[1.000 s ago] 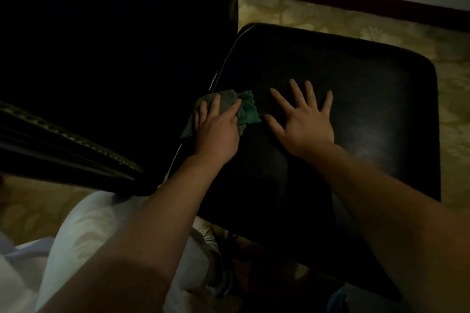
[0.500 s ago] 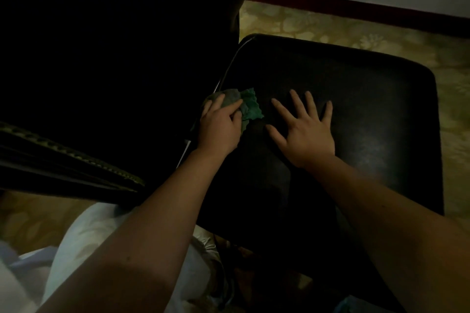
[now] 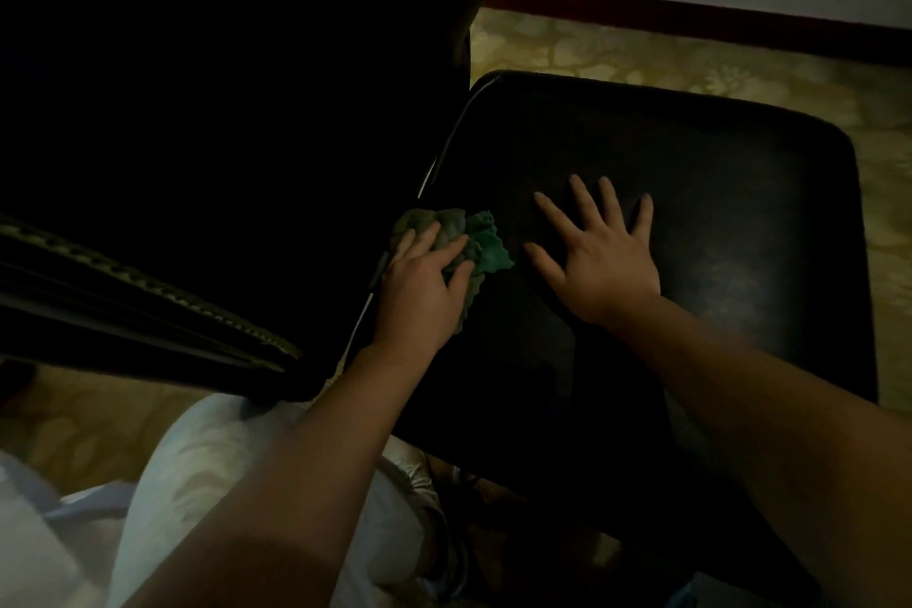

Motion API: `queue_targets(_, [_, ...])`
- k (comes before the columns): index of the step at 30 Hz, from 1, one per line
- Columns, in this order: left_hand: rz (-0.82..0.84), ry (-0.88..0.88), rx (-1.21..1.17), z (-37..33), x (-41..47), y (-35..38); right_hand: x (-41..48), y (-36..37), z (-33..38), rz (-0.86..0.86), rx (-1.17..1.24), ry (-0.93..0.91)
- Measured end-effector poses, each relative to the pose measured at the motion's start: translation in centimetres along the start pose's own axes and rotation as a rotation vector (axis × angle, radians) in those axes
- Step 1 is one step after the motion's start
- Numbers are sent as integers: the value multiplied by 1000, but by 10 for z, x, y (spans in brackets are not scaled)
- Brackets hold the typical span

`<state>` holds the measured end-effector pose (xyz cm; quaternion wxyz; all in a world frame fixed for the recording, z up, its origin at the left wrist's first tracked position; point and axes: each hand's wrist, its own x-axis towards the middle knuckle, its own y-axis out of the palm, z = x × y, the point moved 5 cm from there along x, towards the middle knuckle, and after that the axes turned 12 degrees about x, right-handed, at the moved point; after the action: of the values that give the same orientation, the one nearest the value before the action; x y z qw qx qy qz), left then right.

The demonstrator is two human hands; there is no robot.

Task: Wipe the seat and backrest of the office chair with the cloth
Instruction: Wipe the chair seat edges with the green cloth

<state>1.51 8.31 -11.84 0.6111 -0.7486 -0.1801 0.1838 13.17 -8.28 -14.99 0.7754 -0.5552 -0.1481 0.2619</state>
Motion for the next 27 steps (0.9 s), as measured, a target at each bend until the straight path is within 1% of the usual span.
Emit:
queue_targets(5, [19, 9, -35, -3, 17, 2, 1, 0, -2, 22, -9, -20])
queue_targets(11, [27, -40, -79, -12, 51, 3, 4, 4, -4, 35, -11, -14])
queue_targets(15, [-1, -50, -145, -16, 63, 2, 7, -1, -5, 77, 72, 4])
queue_targets(20, [-37, -66, -136, -13, 50, 0, 8, -3, -2, 83, 80, 21])
queue_targets(23, [-49, -65, -139, -10, 35, -2, 18, -9, 1, 67, 75, -1])
queue_targets(27, [-41, -81, -131, -6, 14, -2, 35, -15, 2, 21, 157, 8])
